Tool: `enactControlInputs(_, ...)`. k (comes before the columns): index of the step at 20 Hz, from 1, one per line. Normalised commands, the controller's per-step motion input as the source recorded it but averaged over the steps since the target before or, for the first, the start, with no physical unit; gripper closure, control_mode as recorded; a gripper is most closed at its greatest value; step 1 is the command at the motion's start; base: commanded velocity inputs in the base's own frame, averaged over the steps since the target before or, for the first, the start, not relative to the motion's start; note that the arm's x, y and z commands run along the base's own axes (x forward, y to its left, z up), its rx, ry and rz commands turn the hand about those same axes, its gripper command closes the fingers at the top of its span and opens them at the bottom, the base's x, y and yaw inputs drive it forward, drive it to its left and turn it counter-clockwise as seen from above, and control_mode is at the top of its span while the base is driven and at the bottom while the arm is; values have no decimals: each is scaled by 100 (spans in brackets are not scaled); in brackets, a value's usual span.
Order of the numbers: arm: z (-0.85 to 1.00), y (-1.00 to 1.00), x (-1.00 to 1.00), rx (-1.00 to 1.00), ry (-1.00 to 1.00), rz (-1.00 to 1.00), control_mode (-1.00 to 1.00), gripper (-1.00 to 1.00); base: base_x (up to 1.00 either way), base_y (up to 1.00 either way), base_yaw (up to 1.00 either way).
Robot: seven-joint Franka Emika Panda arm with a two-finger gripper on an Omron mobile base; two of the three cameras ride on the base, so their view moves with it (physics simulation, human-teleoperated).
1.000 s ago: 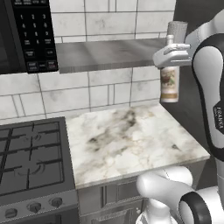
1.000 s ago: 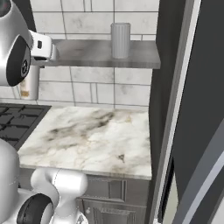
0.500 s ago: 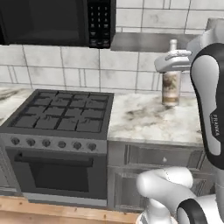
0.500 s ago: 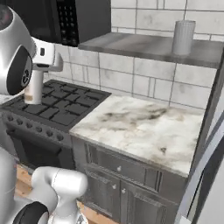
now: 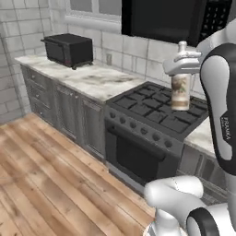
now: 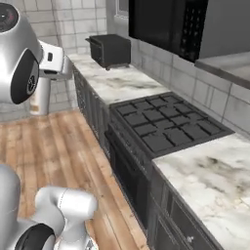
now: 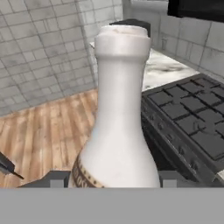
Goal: There is a bowl on the dining counter. Grab a lemon wedge from the fridge and place it in the bowl. Then get the liquor bottle and glass cup from the cabinet and place them next to the bowl.
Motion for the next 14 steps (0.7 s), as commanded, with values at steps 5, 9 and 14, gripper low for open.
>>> enactControlInputs(5, 0, 0, 0, 0, 0, 0, 100, 100, 0, 47, 94)
enactControlInputs(9, 0, 0, 0, 0, 0, 0, 100, 100, 62, 48, 63)
enactControlInputs(14, 0, 0, 0, 0, 0, 0, 100, 100, 100, 38, 41)
